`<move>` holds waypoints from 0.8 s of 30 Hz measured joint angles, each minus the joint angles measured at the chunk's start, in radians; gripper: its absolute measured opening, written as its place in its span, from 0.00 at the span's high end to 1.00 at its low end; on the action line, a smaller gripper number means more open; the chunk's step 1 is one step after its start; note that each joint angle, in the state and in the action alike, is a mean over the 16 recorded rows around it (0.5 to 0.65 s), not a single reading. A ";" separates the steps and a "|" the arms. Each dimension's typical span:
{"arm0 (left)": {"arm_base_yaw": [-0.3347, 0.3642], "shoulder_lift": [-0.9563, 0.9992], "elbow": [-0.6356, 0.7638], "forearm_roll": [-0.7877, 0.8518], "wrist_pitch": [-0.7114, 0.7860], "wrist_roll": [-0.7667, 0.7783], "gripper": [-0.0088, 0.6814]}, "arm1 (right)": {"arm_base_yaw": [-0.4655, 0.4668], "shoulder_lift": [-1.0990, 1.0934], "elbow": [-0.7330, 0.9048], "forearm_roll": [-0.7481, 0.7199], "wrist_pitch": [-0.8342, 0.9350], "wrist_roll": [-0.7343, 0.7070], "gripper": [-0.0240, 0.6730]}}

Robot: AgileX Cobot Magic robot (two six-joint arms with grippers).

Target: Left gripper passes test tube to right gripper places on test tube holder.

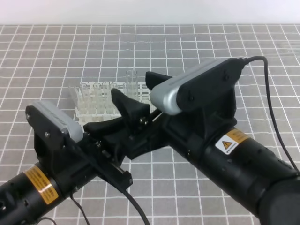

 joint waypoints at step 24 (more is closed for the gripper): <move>0.000 0.001 0.000 0.044 -0.008 -0.029 0.91 | -0.001 0.054 -0.022 -0.028 -0.035 0.052 0.59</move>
